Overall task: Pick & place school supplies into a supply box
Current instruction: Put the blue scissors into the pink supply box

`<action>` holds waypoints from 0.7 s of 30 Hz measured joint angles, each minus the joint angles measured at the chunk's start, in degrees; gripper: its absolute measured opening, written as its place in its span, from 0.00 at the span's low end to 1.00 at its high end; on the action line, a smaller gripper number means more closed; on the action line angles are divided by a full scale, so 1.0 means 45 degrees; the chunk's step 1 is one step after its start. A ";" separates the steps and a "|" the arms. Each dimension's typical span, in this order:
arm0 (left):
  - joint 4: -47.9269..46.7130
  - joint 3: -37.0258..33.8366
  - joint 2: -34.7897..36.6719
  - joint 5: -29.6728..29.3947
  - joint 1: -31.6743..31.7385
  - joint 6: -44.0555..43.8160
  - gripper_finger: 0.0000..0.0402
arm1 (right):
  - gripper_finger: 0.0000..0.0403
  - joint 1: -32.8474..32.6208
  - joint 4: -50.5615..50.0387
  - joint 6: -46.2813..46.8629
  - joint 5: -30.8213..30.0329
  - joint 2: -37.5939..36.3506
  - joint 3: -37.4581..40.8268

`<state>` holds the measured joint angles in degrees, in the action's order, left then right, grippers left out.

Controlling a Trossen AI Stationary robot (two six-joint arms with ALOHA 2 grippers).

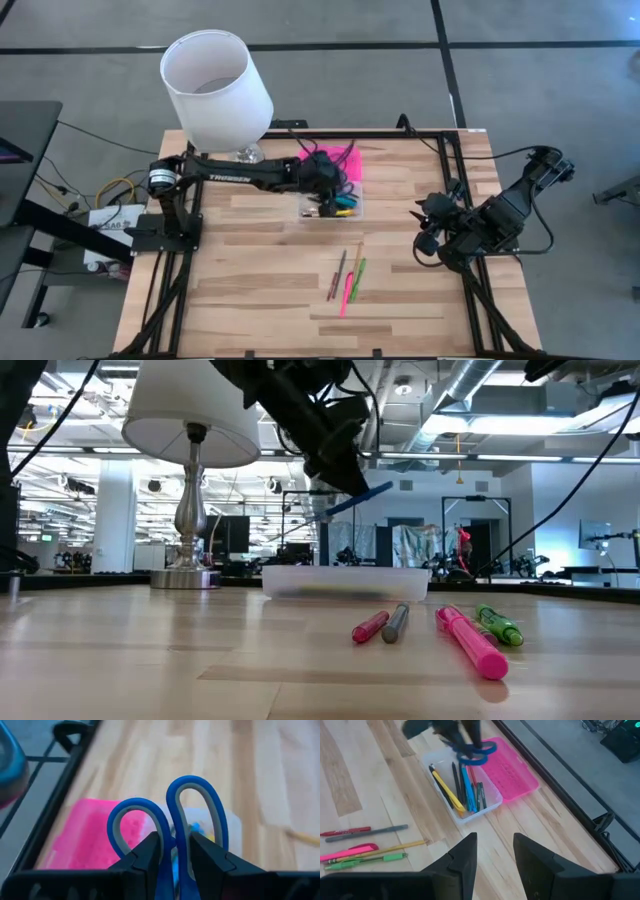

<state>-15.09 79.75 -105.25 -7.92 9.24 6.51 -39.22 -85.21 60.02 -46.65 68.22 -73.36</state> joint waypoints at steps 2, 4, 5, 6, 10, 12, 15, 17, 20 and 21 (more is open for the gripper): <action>0.0576 0.0024 -0.0256 -0.0111 0.0139 -0.0501 0.22 | 0.30 0.0076 0.0005 -0.0015 0.0000 -0.0003 0.0000; 0.0613 0.0019 -0.0602 -0.0116 0.0213 -0.1017 0.22 | 0.30 0.0174 -0.0001 -0.0094 -0.0002 0.0001 0.0000; 0.0821 0.0019 -0.0797 -0.0078 0.0207 -0.1248 0.22 | 0.30 0.0240 -0.0005 -0.0103 -0.0001 0.0001 0.0000; 0.0766 0.0014 -0.0965 -0.0055 0.0178 -0.1429 0.22 | 0.30 0.0290 0.0007 -0.0155 0.0000 0.0004 0.0000; 0.0506 -0.0007 -0.1361 -0.0299 0.0060 -0.1701 0.22 | 0.30 0.0427 0.0032 -0.0333 0.0000 0.0005 -0.0005; 0.0577 0.0010 -0.1426 -0.0414 0.0065 -0.1710 0.22 | 0.30 0.0417 -0.0015 -0.0338 -0.0005 0.0001 -0.0005; 0.0430 0.0005 -0.1443 -0.0390 0.0150 -0.1769 0.22 | 0.30 0.0412 -0.0020 -0.0342 -0.0029 0.0001 -0.0005; 0.0458 0.0005 -0.1443 -0.0396 0.0187 -0.1789 0.23 | 0.30 0.0417 -0.0028 -0.0347 -0.0039 0.0001 -0.0005; 0.0443 0.0005 -0.1443 -0.0330 0.0199 -0.1781 0.25 | 0.30 0.0417 -0.0049 -0.0420 -0.0053 0.0001 -0.0005; 0.0452 0.0005 -0.1443 -0.0213 0.0199 -0.1760 0.26 | 0.30 0.0417 -0.0053 -0.0440 -0.0057 0.0001 -0.0005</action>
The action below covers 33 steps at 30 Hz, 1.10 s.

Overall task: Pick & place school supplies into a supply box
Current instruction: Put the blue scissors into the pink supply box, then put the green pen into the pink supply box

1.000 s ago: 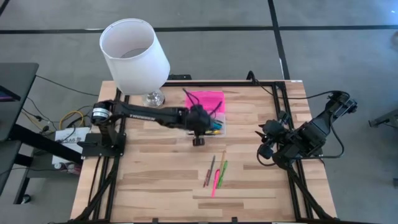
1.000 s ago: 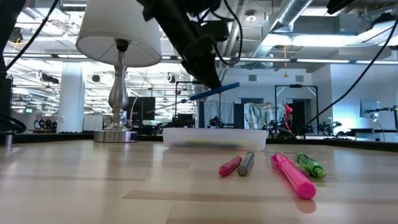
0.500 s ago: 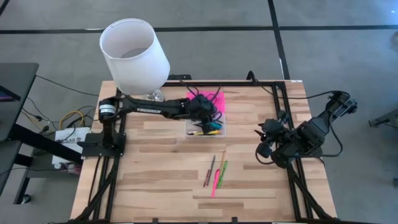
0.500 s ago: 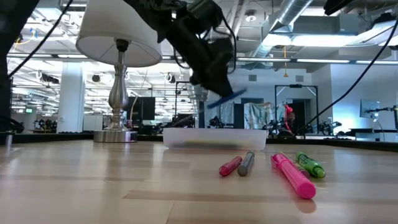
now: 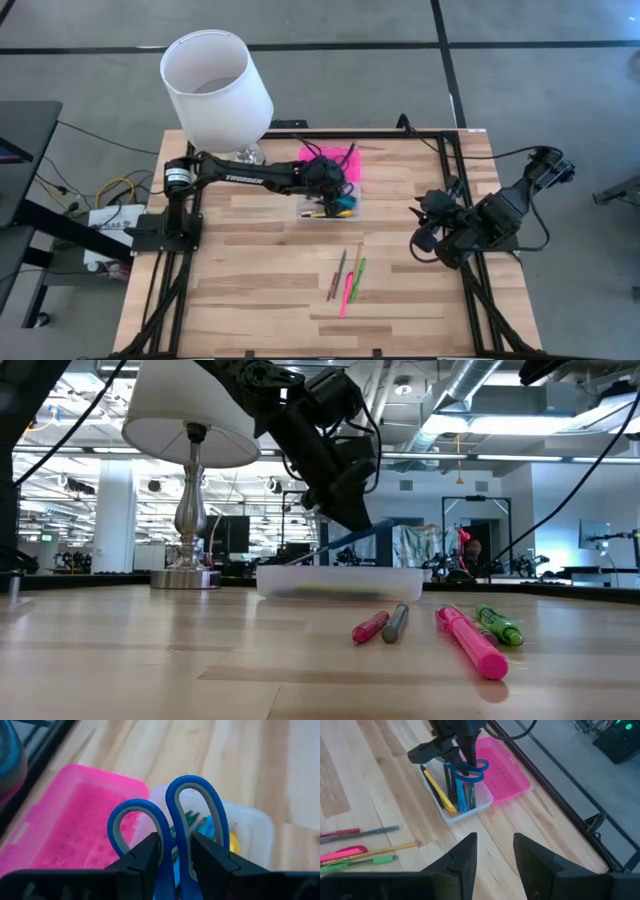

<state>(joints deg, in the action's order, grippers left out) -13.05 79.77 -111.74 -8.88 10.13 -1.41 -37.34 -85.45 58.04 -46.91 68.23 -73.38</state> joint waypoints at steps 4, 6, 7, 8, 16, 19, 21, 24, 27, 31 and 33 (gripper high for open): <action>0.0005 0.0000 0.0000 0.0850 0.0000 0.0282 0.34 | 0.30 0.0000 0.0002 0.0000 -0.0259 0.0000 0.0000; 0.0003 0.0000 0.0000 0.0832 -0.0005 0.0305 0.38 | 0.30 -0.0002 0.0000 0.0000 -0.0274 0.0000 0.0000; 0.0003 0.0000 0.0000 0.0821 -0.0008 0.0317 0.40 | 0.30 0.0000 0.0000 0.0000 -0.0277 0.0000 0.0000; 0.0005 0.0000 0.0000 0.0824 -0.0010 0.0321 0.42 | 0.30 0.0000 0.0000 0.0000 -0.0278 0.0000 0.0000; -0.0143 -0.0010 0.1169 0.2412 -0.0212 0.0366 0.47 | 0.30 0.0000 0.0741 0.0084 -0.0223 0.0000 0.0134; -0.0753 -0.0010 0.1970 0.2888 -0.0516 0.0691 0.47 | 0.30 0.0000 0.1761 0.0001 0.0102 0.0000 0.0648; -0.1567 -0.0010 0.2591 0.2852 -0.0771 0.0982 0.47 | 0.30 0.0000 0.2603 0.0005 0.0443 0.0003 0.1072; -0.2857 0.0000 0.3479 0.2782 -0.1140 0.1268 0.47 | 0.30 0.0011 0.4576 0.0002 0.0765 0.0005 0.1817; -0.4361 0.0000 0.4340 0.2786 -0.1494 0.1283 0.47 | 0.30 0.0203 0.6961 0.0000 0.0934 0.0125 0.2604; -0.6836 0.0000 0.5320 0.2808 -0.1923 0.1148 0.47 | 0.30 0.0750 0.9284 0.0140 0.2141 0.0892 0.3481; -0.8237 0.0000 0.5670 0.2825 -0.2111 0.1098 0.47 | 0.30 0.1049 0.9953 0.0614 0.2989 0.1511 0.3670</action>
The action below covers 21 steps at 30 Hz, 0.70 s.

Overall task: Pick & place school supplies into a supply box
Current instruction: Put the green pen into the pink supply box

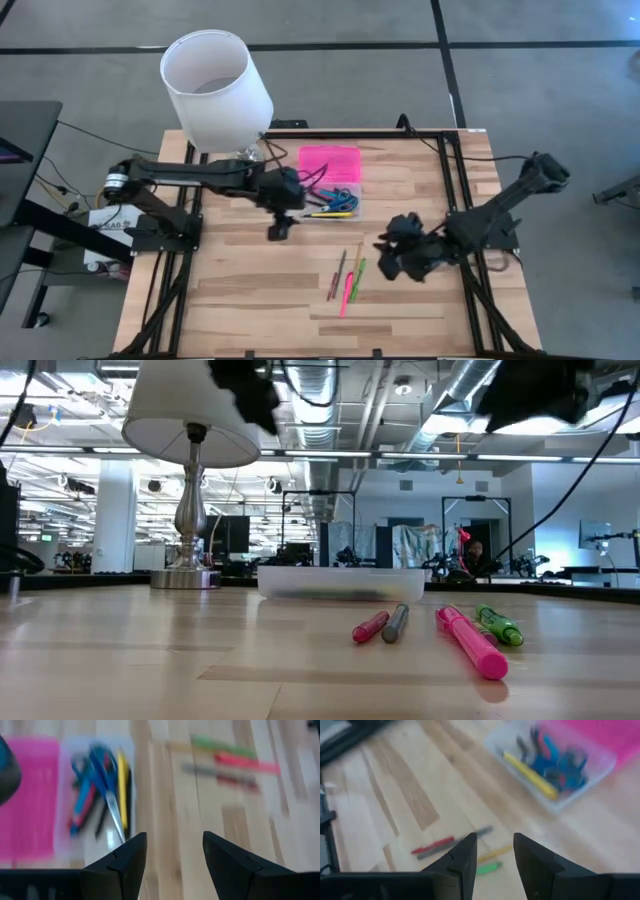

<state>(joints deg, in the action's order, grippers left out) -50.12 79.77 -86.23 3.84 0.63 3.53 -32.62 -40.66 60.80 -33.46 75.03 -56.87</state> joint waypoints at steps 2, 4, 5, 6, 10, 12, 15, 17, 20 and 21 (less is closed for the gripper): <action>-0.1298 0.0000 0.0353 0.0004 -0.0153 -0.0009 0.47 | 0.30 0.0293 0.0172 0.0857 0.0712 0.0740 -0.0016; -0.2352 0.0000 0.0598 0.0015 -0.0240 -0.0019 0.47 | 0.30 0.0529 0.0184 0.2043 0.1291 0.1449 -0.0119; -0.2830 -0.0001 0.0719 0.0012 -0.0287 -0.0019 0.47 | 0.30 0.0625 0.0184 0.2687 0.1568 0.1783 -0.0182; -0.3330 -0.0024 0.0782 0.0008 -0.0310 -0.0018 0.47 | 0.30 0.0698 0.0160 0.3351 0.1842 0.2110 -0.0288; -0.4217 -0.0550 0.1297 -0.0030 -0.0307 0.0088 0.47 | 0.30 0.0899 0.0113 0.6096 0.3248 0.3388 -0.0761; -0.4218 -0.1055 0.1604 -0.0361 -0.0298 0.0088 0.47 | 0.30 0.0895 0.0125 0.7186 0.3865 0.3958 -0.1077; -0.4136 -0.1850 0.2003 -0.1028 -0.0294 0.0146 0.47 | 0.30 0.0838 0.0153 0.8310 0.4299 0.4774 -0.1712; -0.3810 -0.2392 0.2201 -0.1279 -0.0288 0.0137 0.47 | 0.30 0.0840 0.0016 0.8896 0.4380 0.5276 -0.2207; -0.2749 -0.3442 0.2492 -0.1607 -0.0278 -0.0097 0.47 | 0.30 0.0842 -0.0092 0.9548 0.4638 0.6006 -0.2853; -0.2321 -0.3783 0.2557 -0.1680 -0.0278 -0.0212 0.47 | 0.30 0.0845 -0.0075 0.9704 0.4795 0.6277 -0.3070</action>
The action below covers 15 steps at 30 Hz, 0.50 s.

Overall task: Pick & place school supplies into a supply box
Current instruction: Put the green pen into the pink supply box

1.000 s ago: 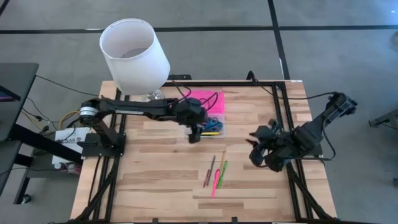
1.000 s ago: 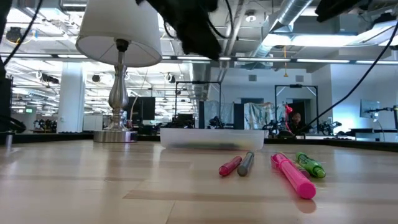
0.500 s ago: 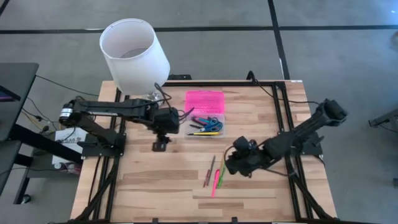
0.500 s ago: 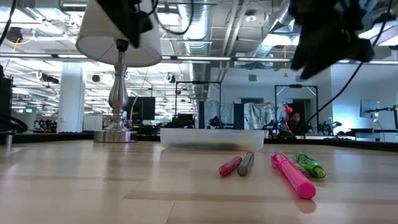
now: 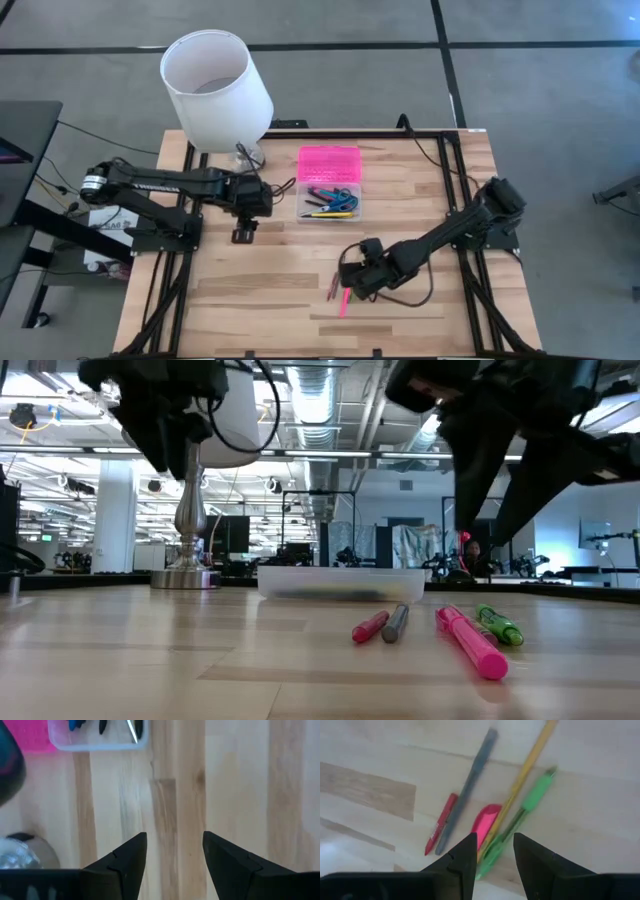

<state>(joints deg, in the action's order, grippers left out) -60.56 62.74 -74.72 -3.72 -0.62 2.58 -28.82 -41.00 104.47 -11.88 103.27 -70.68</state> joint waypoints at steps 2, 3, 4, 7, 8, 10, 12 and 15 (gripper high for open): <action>0.0470 -0.0623 0.0086 0.0017 0.0003 -0.0075 0.47 | 0.30 0.0011 -0.0206 0.0135 0.0341 0.0518 -0.0377; 0.0697 -0.0914 0.0108 0.0056 0.0005 -0.0223 0.47 | 0.30 0.0019 -0.0130 0.0165 0.0569 0.0786 -0.0606; 0.0833 -0.1118 0.0087 0.0079 0.0005 -0.0389 0.47 | 0.30 0.0019 -0.0154 0.0227 0.0797 0.0998 -0.0757; 0.0933 -0.1654 0.0083 0.0091 0.0000 -0.0756 0.47 | 0.30 0.0086 -0.0329 0.0640 0.1236 0.1712 -0.1250; 0.0910 -0.1743 0.0079 0.0092 0.0005 -0.0842 0.47 | 0.30 0.0097 -0.0414 0.0778 0.1346 0.1854 -0.1322; 0.0927 -0.1816 0.0089 0.0082 0.0005 -0.1001 0.47 | 0.30 0.0092 -0.0679 0.0862 0.1573 0.2098 -0.1492; 0.0983 -0.1846 0.0088 0.0087 0.0002 -0.1119 0.47 | 0.30 0.0102 -0.0588 0.1164 0.1671 0.2313 -0.1637; 0.1097 -0.1846 0.0092 0.0225 -0.0015 -0.1187 0.47 | 0.30 0.0102 -0.0951 0.1548 0.1665 0.2334 -0.1668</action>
<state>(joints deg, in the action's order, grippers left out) -55.63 54.43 -74.31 -2.71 -0.69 -2.76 -28.36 -45.28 111.44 -4.39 113.78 -78.19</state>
